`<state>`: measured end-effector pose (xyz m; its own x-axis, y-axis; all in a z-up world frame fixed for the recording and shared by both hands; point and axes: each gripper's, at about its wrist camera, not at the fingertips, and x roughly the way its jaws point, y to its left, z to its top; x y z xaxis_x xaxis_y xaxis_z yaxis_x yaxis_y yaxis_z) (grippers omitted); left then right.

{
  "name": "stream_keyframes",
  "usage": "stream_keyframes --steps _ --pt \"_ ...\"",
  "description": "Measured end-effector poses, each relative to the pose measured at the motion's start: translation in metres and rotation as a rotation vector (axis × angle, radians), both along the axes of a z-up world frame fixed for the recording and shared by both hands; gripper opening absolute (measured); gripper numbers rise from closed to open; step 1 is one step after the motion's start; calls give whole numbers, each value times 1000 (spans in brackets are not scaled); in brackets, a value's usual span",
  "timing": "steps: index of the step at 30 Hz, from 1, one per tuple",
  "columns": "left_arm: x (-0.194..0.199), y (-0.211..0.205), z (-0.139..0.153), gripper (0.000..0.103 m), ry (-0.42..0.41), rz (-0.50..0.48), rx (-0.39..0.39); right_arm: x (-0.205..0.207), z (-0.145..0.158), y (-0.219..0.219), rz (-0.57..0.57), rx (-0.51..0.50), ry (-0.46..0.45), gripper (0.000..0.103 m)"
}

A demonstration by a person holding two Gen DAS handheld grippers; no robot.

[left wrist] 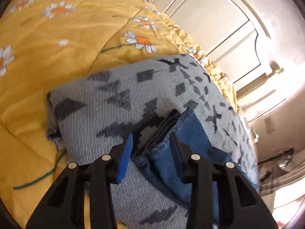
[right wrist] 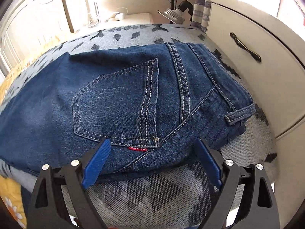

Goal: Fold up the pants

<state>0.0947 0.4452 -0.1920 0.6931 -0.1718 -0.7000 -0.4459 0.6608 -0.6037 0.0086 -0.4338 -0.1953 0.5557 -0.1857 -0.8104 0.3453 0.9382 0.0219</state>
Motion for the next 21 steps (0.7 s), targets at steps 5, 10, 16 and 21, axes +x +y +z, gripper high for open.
stream_keyframes --steps 5,10,16,21 --pt "-1 -9 -32 34 -9 -27 -220 -13 14 1 -22 49 -26 86" --pt "9 -17 -48 30 6 -16 -268 -33 28 -1 -33 77 -52 86" --pt "-1 -15 -41 2 -14 17 -263 -50 36 2 -8 183 -74 86" --pt "-13 -16 -35 2 -31 33 -262 -57 33 12 27 280 -78 86"
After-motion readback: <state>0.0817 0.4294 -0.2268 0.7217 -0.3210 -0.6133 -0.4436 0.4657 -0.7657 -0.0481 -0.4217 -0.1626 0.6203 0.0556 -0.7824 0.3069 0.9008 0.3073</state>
